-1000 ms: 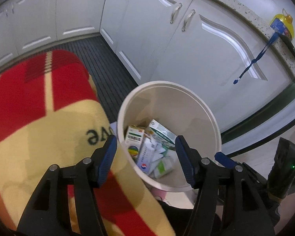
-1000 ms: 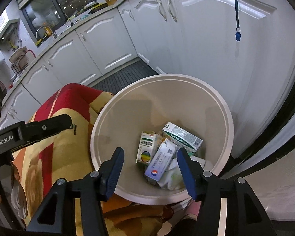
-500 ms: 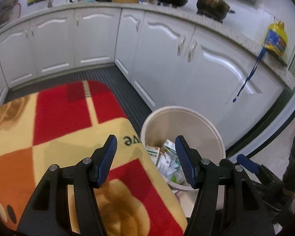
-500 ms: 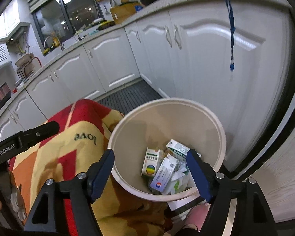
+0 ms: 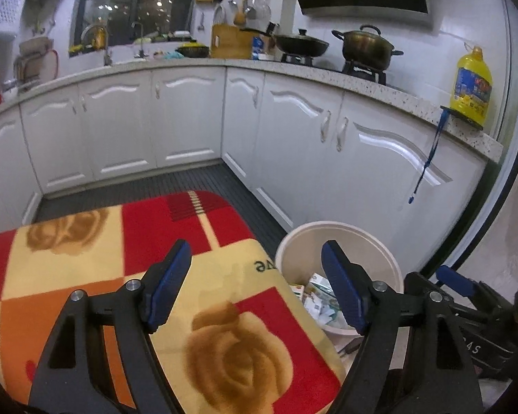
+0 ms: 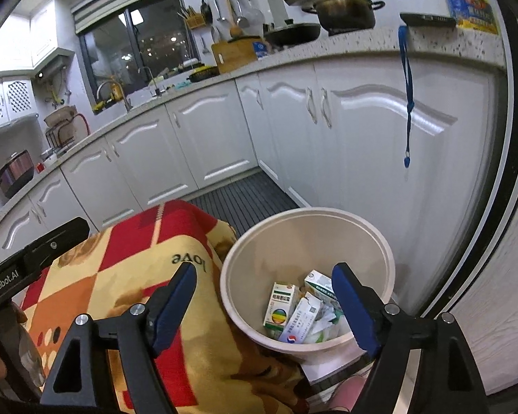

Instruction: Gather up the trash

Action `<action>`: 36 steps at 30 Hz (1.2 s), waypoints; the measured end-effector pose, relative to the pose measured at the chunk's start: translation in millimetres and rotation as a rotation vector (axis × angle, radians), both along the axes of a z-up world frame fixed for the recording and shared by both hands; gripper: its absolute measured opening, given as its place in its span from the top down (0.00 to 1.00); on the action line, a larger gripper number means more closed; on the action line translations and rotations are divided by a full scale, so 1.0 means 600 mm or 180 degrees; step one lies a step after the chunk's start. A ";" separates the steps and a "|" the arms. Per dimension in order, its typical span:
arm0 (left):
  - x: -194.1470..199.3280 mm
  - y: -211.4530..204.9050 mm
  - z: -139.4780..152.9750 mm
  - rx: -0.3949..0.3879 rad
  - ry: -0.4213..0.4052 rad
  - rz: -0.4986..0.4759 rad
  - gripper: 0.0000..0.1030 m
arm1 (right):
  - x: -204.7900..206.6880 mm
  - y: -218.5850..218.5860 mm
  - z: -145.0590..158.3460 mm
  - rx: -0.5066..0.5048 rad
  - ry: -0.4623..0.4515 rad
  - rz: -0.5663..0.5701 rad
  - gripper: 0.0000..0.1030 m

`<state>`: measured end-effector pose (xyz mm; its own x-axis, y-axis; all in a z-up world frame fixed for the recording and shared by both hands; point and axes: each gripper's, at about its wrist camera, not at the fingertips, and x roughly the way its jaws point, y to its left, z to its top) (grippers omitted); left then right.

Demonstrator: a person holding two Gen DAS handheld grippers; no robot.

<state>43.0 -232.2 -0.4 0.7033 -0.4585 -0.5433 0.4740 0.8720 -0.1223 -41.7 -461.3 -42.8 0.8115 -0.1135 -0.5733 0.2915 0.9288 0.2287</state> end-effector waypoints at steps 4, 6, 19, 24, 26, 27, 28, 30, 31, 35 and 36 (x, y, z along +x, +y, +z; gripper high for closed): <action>-0.015 0.018 0.015 -0.0029 -0.0132 0.0072 0.25 | -0.010 0.011 0.013 -0.0036 -0.0128 -0.0009 0.21; -0.021 0.026 0.020 -0.0022 -0.0175 0.0114 0.25 | -0.014 0.018 0.019 -0.0072 -0.0180 -0.0037 0.18; -0.049 0.033 0.035 0.0040 -0.0344 0.0129 0.25 | -0.032 0.055 0.044 -0.0321 -0.0293 -0.0195 0.15; -0.059 0.034 0.042 -0.0016 -0.0356 0.0081 0.25 | -0.039 0.060 0.055 -0.0383 -0.0312 -0.0236 0.13; -0.062 0.035 0.044 -0.0032 -0.0363 0.0076 0.25 | -0.040 0.062 0.058 -0.0391 -0.0315 -0.0245 0.13; -0.064 0.035 0.045 -0.0041 -0.0368 0.0068 0.25 | -0.042 0.063 0.059 -0.0400 -0.0320 -0.0257 0.13; -0.064 0.035 0.046 -0.0043 -0.0369 0.0063 0.25 | -0.043 0.064 0.061 -0.0411 -0.0327 -0.0270 0.13; -0.065 0.035 0.046 -0.0048 -0.0363 0.0055 0.25 | -0.046 0.066 0.065 -0.0445 -0.0342 -0.0280 0.13; -0.065 0.035 0.046 -0.0056 -0.0350 0.0047 0.25 | -0.047 0.070 0.067 -0.0469 -0.0345 -0.0277 0.13; -0.064 0.034 0.046 -0.0070 -0.0323 0.0021 0.25 | -0.050 0.076 0.074 -0.0507 -0.0360 -0.0266 0.13; -0.064 0.033 0.045 -0.0069 -0.0321 0.0017 0.25 | -0.050 0.075 0.074 -0.0501 -0.0354 -0.0258 0.13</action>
<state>4.8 -212.1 26.8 0.7565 -0.4654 -0.4595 0.4801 0.8723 -0.0931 -71.7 -416.0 1.8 0.8533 -0.2622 -0.4507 0.3479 0.9301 0.1175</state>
